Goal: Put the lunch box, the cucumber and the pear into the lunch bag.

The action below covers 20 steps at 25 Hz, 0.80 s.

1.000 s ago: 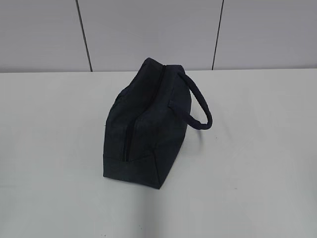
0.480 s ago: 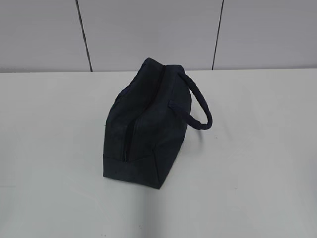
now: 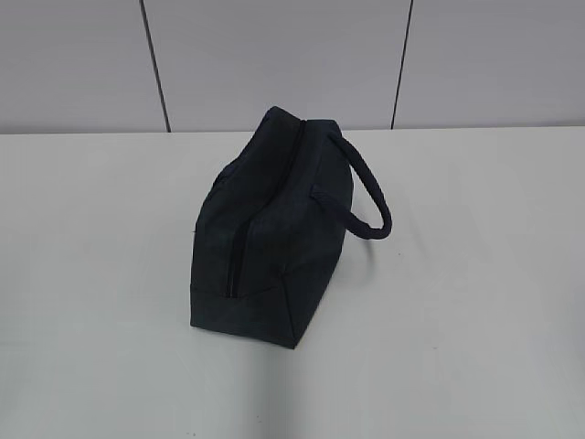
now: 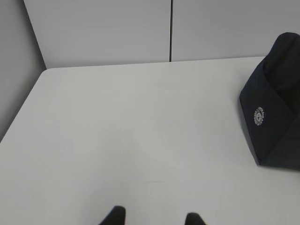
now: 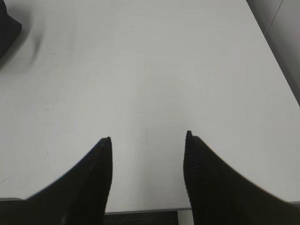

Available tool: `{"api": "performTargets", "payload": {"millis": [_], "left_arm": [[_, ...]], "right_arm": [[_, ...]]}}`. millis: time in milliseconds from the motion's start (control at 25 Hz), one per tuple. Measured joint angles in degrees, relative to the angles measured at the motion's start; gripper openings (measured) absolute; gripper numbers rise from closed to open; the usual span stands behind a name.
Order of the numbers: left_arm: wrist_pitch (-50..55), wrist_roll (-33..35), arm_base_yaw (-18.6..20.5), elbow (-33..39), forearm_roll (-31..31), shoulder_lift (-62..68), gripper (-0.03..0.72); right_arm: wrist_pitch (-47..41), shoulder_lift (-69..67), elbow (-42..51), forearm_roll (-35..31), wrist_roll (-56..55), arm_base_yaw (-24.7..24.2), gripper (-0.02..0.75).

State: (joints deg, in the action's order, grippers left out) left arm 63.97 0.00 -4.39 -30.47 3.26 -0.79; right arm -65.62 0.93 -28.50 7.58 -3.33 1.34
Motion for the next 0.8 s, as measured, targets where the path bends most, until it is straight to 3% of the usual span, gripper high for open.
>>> {"api": "performTargets", "payload": {"millis": [800], "left_arm": [[0.00,0.00,0.00,0.00,0.00,0.00,0.241]], "right_arm": [[0.00,0.00,0.00,0.00,0.00,0.00,0.391]]}}
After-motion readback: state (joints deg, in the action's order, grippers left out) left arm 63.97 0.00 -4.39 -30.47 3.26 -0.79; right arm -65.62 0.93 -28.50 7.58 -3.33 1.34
